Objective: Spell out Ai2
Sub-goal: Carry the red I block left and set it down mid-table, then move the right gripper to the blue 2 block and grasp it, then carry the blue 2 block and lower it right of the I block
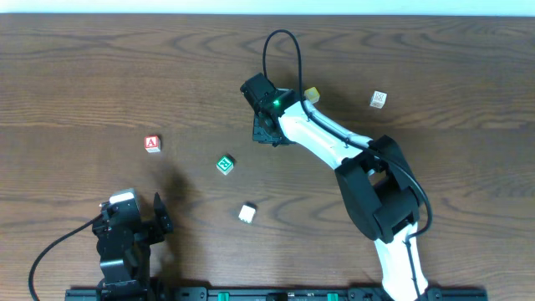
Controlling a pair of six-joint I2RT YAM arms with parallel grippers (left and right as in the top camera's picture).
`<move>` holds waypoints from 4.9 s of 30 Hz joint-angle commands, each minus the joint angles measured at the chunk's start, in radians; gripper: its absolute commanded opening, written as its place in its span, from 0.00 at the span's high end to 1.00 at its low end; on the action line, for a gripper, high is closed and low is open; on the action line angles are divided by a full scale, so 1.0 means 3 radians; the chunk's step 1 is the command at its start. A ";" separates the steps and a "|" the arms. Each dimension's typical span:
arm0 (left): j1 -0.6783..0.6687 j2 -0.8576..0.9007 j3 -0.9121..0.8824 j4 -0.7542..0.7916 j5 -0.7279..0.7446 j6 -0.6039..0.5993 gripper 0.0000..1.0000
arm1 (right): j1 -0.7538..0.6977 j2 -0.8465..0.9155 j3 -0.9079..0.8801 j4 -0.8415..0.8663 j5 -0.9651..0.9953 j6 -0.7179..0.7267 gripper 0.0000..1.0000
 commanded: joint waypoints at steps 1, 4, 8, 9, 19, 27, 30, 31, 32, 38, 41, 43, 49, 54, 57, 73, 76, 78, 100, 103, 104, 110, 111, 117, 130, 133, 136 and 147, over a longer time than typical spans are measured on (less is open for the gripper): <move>0.0010 -0.0015 -0.0038 0.0004 -0.0029 0.0037 0.05 | -0.0027 0.0020 -0.0019 -0.0013 0.0010 -0.0057 0.71; 0.0010 -0.0015 -0.0038 0.0004 -0.0031 0.0037 0.05 | -0.0041 0.0024 -0.0019 -0.0010 0.0010 -0.0090 0.69; 0.0010 -0.0015 -0.0038 0.0004 -0.0029 0.0037 0.05 | -0.0043 0.0027 -0.0019 0.0001 0.0024 -0.0207 0.67; 0.0010 -0.0015 -0.0038 0.0004 -0.0031 0.0038 0.05 | -0.0043 0.0028 -0.0019 0.0001 0.0024 -0.0206 0.67; 0.0010 -0.0015 -0.0038 0.0004 -0.0029 0.0037 0.05 | -0.0080 0.0031 -0.0019 0.0001 0.0023 -0.0205 0.59; 0.0010 -0.0015 -0.0038 0.0004 -0.0031 0.0037 0.05 | -0.0084 0.0031 -0.0014 0.0055 0.0022 -0.0205 0.46; 0.0010 -0.0015 -0.0038 0.0004 -0.0031 0.0037 0.05 | -0.0098 0.0031 0.0020 0.0062 -0.0015 -0.0229 0.42; 0.0010 -0.0015 -0.0038 0.0004 -0.0031 0.0037 0.05 | -0.0098 0.0031 0.0032 0.0062 -0.0052 -0.0262 0.40; 0.0010 -0.0015 -0.0038 0.0004 -0.0029 0.0037 0.05 | -0.0099 0.0031 0.0048 0.0062 -0.0093 -0.0317 0.39; 0.0010 -0.0015 -0.0038 0.0004 -0.0031 0.0037 0.05 | -0.0103 0.0029 0.0331 0.0034 0.0061 -0.0729 0.32; 0.0010 -0.0015 -0.0038 0.0004 -0.0031 0.0037 0.05 | -0.0123 0.0029 0.0633 0.0043 0.0184 -0.0919 0.31; 0.0010 -0.0015 -0.0038 0.0004 -0.0029 0.0038 0.05 | -0.0142 0.0029 0.0809 0.0099 0.0189 -0.1077 0.31; 0.0010 -0.0015 -0.0038 0.0004 -0.0031 0.0037 0.05 | -0.0282 0.0085 0.0930 0.0557 0.0104 -0.1316 0.29; 0.0010 -0.0015 -0.0038 0.0004 -0.0029 0.0037 0.05 | -0.0422 0.0273 0.0947 0.0584 -0.0175 -0.1314 0.25; 0.0010 -0.0015 -0.0038 0.0004 -0.0029 0.0037 0.05 | -0.0431 0.0324 0.0947 0.0547 -0.0233 -0.1333 0.23; 0.0010 -0.0015 -0.0038 0.0004 -0.0029 0.0037 0.05 | -0.0264 0.0506 0.0947 0.0525 -0.0291 -0.1500 0.21; 0.0010 -0.0015 -0.0038 0.0004 -0.0031 0.0037 0.05 | -0.0263 0.0556 0.0947 0.0547 -0.0252 -0.1500 0.22; 0.0010 -0.0015 -0.0038 0.0004 -0.0031 0.0038 0.05 | -0.0263 0.0585 0.0947 0.0568 -0.0251 -0.1500 0.22; 0.0010 -0.0015 -0.0038 0.0004 -0.0031 0.0037 0.05 | -0.0284 0.0731 0.0949 0.0783 -0.0154 -0.1472 0.37; 0.0010 -0.0015 -0.0038 0.0004 -0.0031 0.0037 0.05 | -0.0286 0.0731 0.0949 0.0762 -0.0153 -0.1474 0.43; 0.0010 -0.0015 -0.0038 0.0004 -0.0031 0.0037 0.05 | -0.0286 0.0734 0.0949 0.0758 -0.0153 -0.1474 0.45; 0.0010 -0.0015 -0.0038 0.0004 -0.0029 0.0037 0.05 | -0.0286 0.0735 0.0949 0.0718 -0.0153 -0.1472 0.55; 0.0010 -0.0015 -0.0038 0.0004 -0.0029 0.0037 0.05 | -0.0286 0.0735 0.0949 0.0718 -0.0153 -0.1472 0.57; 0.0010 -0.0015 -0.0038 0.0004 -0.0031 0.0037 0.05 | -0.0286 0.0735 0.0949 0.0698 -0.0151 -0.1472 0.63; 0.0010 -0.0015 -0.0038 0.0004 -0.0029 0.0037 0.05 | -0.0286 0.0735 0.0949 0.0698 -0.0109 -0.1474 0.71; 0.0010 -0.0015 -0.0038 0.0004 -0.0029 0.0037 0.05 | -0.0291 0.0720 0.0977 0.0668 -0.0075 -0.1475 0.71; 0.0010 -0.0015 -0.0038 0.0004 -0.0031 0.0037 0.05 | -0.0315 0.0694 0.1189 0.0479 -0.0061 -0.1475 0.71; 0.0010 -0.0015 -0.0038 0.0004 -0.0031 0.0037 0.05 | -0.0450 0.0249 0.2314 -0.1019 0.0184 -0.1258 0.99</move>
